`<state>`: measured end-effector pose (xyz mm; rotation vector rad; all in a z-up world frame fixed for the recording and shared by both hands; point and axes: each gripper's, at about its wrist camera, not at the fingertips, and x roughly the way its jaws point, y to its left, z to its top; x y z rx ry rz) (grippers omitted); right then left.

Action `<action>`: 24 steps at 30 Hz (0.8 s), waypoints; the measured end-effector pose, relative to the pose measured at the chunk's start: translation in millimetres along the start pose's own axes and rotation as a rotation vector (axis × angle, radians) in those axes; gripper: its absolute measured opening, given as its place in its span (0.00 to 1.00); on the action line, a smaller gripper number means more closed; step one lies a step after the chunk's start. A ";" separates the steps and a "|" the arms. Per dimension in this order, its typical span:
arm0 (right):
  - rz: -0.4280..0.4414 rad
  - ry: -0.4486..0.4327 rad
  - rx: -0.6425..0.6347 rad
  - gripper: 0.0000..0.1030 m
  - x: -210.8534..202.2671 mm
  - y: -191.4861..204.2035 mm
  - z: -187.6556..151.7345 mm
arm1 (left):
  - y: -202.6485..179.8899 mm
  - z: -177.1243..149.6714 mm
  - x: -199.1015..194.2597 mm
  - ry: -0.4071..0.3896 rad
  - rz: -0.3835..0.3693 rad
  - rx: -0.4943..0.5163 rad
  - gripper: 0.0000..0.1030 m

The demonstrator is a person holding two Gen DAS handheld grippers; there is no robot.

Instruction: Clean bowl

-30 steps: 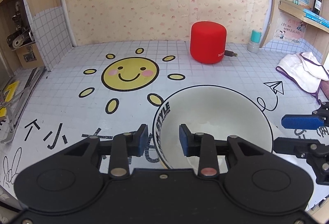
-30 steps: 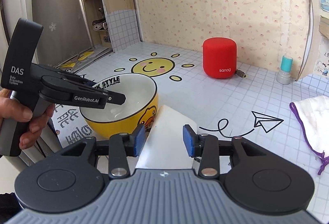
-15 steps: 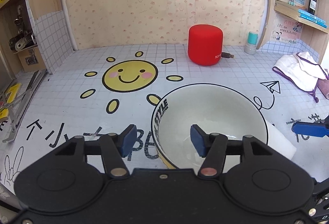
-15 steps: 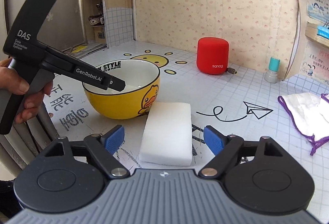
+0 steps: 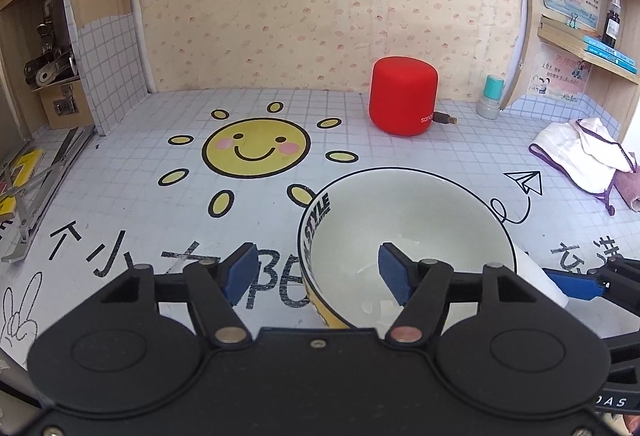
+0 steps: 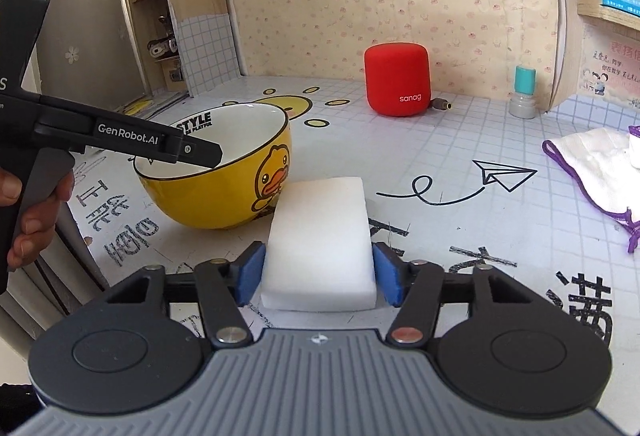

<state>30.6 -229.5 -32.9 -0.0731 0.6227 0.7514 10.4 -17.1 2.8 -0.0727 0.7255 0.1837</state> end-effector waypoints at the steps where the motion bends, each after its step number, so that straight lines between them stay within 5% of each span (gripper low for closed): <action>1: 0.003 -0.001 0.005 0.56 0.0 -0.8 0.1 | 0.2 -0.7 0.5 0.002 0.000 -0.004 0.66; 16: -0.031 -0.116 0.112 0.55 -28.5 -23.8 12.3 | -0.8 -2.4 2.9 0.003 0.019 -0.010 0.66; 24: -0.006 -0.123 -0.028 0.55 -37.2 -0.4 39.0 | 0.8 -2.1 7.6 0.015 0.024 -0.004 0.66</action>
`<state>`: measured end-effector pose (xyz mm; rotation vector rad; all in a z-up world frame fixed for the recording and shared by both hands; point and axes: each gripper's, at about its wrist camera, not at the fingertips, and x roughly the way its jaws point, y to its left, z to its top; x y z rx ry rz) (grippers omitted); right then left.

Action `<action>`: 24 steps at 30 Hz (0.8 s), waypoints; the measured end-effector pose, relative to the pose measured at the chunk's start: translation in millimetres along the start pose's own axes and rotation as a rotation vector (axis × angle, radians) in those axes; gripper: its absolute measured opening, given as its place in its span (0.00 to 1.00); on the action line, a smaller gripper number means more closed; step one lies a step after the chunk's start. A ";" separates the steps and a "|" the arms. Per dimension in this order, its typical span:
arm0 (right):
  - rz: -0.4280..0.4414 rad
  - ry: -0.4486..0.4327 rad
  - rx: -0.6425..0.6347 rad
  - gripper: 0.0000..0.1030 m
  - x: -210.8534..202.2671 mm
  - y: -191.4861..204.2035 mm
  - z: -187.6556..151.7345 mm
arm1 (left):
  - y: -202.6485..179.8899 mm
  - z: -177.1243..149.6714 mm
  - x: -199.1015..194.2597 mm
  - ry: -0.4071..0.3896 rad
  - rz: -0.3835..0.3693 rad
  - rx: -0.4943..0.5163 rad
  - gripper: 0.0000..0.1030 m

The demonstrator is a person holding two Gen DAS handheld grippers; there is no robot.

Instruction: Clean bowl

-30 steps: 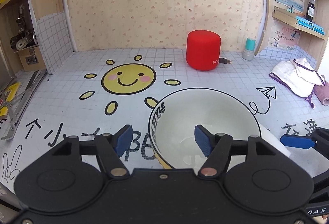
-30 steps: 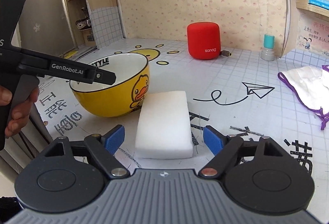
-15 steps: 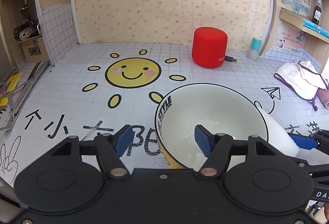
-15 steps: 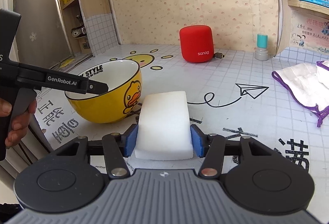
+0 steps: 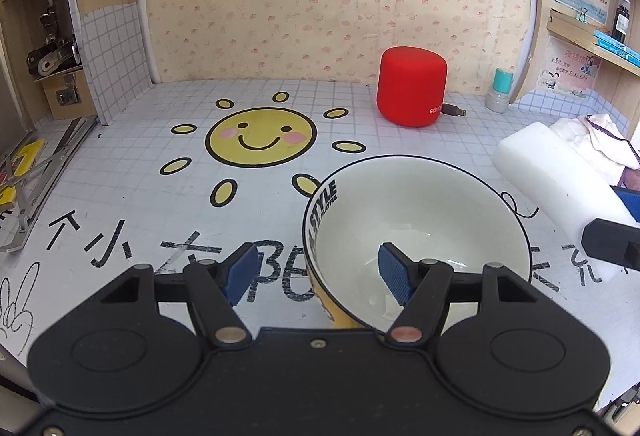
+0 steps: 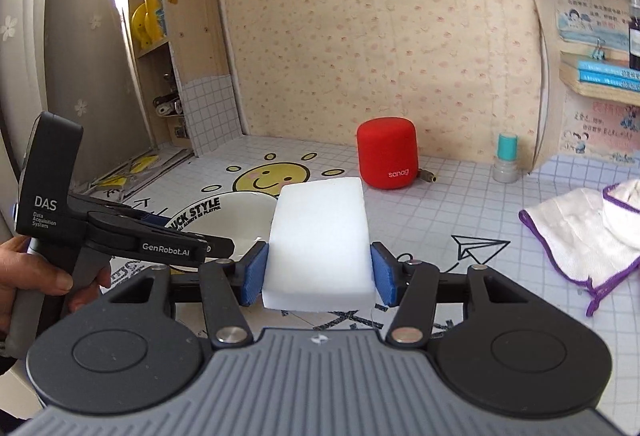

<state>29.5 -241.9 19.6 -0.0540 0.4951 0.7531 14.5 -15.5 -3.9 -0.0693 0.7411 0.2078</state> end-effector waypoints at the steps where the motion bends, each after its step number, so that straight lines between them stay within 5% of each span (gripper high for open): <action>1: 0.002 0.005 -0.009 0.55 1.0 1.3 1.5 | 0.9 0.8 0.7 0.001 0.001 -0.002 0.66; 20: 0.004 0.042 0.056 0.55 12.8 -2.1 -8.7 | 1.1 5.0 4.2 -0.004 -0.009 -0.006 0.66; 24: -0.015 0.049 0.066 0.55 11.6 -4.5 -11.8 | 0.9 4.4 5.1 0.006 -0.020 -0.006 0.57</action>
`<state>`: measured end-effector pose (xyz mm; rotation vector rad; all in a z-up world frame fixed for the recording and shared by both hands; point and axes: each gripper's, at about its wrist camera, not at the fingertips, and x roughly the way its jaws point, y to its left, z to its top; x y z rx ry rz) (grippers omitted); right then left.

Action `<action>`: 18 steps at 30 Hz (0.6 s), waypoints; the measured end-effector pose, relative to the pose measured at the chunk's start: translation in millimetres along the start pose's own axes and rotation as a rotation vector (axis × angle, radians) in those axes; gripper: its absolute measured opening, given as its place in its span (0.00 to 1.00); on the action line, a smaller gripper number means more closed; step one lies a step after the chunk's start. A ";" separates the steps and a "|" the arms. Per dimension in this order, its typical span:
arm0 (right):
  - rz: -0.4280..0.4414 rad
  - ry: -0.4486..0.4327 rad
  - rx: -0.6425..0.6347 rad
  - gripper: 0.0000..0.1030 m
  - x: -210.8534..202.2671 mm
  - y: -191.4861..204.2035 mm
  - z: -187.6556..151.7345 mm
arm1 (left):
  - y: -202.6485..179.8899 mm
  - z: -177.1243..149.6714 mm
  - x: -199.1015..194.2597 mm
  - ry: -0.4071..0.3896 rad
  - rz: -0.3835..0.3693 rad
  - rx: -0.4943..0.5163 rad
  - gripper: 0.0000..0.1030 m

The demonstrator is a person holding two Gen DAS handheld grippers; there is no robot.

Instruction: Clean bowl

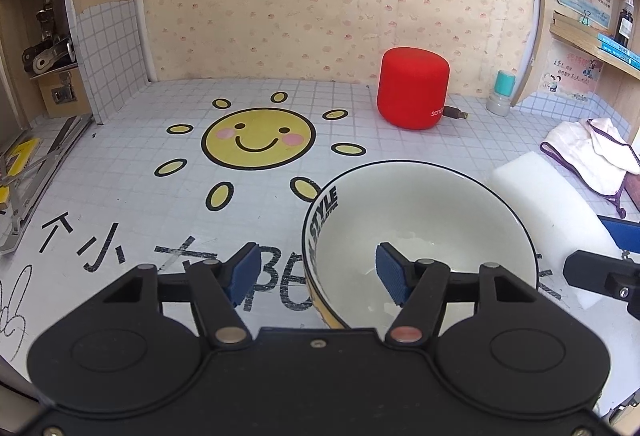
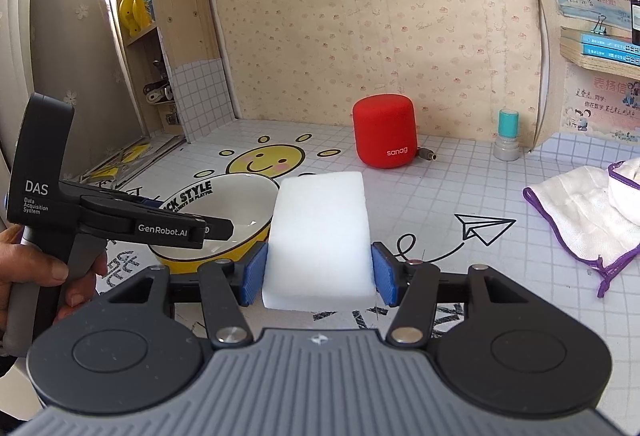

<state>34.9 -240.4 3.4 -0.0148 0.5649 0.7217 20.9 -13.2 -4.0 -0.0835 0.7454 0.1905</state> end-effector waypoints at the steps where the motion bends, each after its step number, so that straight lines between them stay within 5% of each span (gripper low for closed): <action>1: 0.000 -0.001 0.005 0.55 -0.6 -0.7 -0.8 | -0.2 -0.2 0.2 0.003 -0.002 0.003 0.54; 6: 0.009 -0.023 0.014 0.55 -5.7 -0.4 -1.7 | -1.5 -1.1 0.6 0.025 -0.021 0.015 0.32; 18: 0.022 -0.031 0.027 0.56 -10.3 -2.0 -4.5 | -8.3 -1.5 -2.5 0.025 -0.002 0.038 0.28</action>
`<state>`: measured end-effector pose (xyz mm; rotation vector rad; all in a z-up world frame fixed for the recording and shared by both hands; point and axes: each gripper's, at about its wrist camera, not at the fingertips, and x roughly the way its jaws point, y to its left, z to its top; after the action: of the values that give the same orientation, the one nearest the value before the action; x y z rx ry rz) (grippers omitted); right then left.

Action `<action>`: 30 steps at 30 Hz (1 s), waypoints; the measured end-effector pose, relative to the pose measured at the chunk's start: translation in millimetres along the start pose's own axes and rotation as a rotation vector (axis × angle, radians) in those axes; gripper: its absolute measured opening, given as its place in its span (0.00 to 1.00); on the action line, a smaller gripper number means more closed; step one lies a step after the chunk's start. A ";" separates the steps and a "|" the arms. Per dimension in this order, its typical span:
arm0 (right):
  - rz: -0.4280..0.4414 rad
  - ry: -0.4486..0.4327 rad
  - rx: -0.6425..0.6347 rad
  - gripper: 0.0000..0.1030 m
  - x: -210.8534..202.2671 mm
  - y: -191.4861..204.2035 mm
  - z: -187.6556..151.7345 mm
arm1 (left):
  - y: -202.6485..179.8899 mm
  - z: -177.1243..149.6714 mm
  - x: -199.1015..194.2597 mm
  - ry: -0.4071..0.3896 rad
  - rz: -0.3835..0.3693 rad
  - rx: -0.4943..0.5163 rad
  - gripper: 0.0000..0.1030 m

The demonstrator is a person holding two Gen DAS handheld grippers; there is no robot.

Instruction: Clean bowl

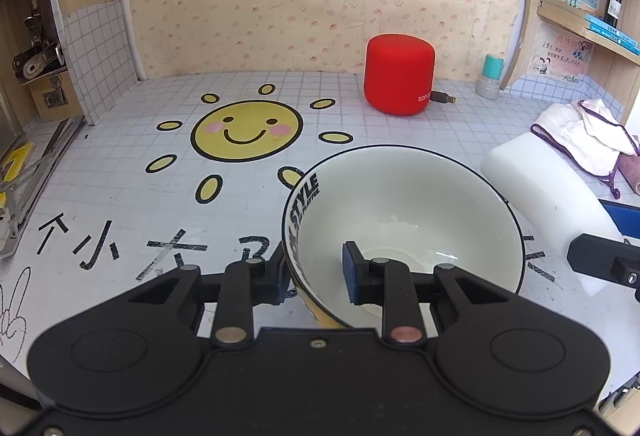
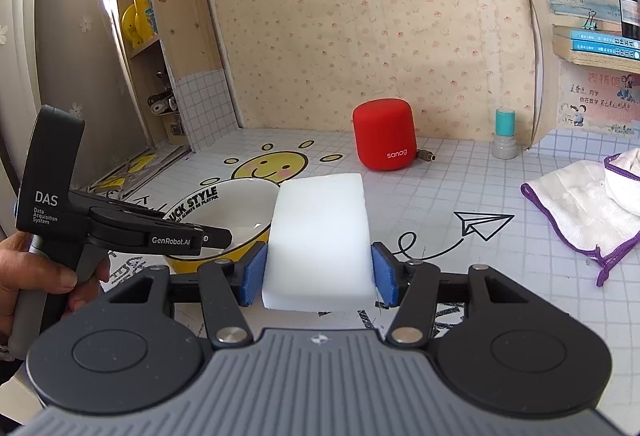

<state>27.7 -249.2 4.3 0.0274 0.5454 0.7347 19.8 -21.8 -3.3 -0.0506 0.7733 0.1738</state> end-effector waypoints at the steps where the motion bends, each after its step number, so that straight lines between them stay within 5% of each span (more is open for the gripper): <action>1: 0.001 -0.001 0.003 0.56 -0.4 -0.4 0.0 | -0.2 0.1 0.4 0.001 0.001 0.001 0.28; 14: 0.028 0.014 0.023 0.56 7.7 -0.9 0.2 | -0.6 -0.9 2.0 0.000 0.004 -0.016 0.28; 24: 0.218 0.057 0.372 0.56 33.2 -46.3 -7.3 | -0.2 0.0 3.7 -0.001 0.005 -0.011 0.28; 30: 0.157 0.072 0.370 0.56 45.5 -43.8 -5.6 | -1.7 -0.1 5.1 -0.005 0.010 -0.005 0.28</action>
<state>80.3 -253.7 -30.8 0.3927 0.7484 0.7810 23.6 -22.8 -6.9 -0.0509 0.7680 0.1855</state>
